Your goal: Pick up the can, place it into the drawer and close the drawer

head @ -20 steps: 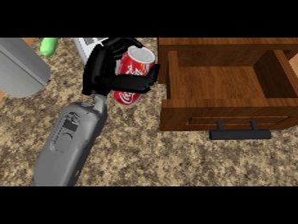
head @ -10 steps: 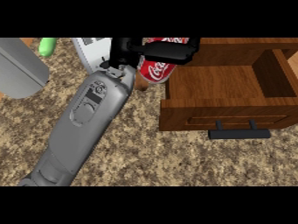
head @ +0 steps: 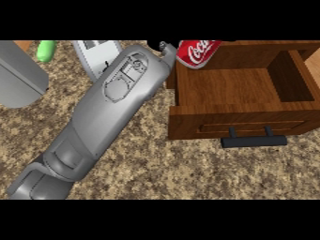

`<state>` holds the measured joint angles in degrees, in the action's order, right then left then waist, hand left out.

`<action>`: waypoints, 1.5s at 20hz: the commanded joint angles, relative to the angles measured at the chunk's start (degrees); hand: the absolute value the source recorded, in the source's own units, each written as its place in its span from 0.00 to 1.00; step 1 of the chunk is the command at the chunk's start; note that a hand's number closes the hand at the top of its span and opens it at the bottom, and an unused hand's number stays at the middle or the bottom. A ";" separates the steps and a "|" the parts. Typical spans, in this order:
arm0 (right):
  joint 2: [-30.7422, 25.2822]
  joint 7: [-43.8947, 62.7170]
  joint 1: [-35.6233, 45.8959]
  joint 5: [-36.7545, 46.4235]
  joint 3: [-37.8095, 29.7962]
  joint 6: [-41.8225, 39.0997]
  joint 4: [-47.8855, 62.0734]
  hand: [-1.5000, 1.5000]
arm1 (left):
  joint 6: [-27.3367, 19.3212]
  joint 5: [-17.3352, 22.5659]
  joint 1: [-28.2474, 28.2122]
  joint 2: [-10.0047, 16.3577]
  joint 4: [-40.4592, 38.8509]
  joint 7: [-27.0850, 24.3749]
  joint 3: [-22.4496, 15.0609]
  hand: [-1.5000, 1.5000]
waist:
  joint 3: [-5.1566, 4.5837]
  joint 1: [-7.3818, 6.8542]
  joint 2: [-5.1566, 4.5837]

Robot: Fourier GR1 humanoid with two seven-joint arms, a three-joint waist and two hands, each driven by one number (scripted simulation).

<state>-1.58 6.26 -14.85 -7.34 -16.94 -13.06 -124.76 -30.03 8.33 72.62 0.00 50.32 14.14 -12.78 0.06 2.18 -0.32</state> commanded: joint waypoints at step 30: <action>0.45 1.51 5.02 3.46 3.54 1.07 2.24 0.00 | -5.65 18.10 11.53 0.00 -28.47 -13.47 -17.46 1.00 | 0.09 3.14 -0.85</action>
<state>-1.63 7.89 -8.66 -3.92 -14.17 -11.51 -122.28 -35.59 25.87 84.68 0.00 23.26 1.49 -28.20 0.16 5.51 -1.34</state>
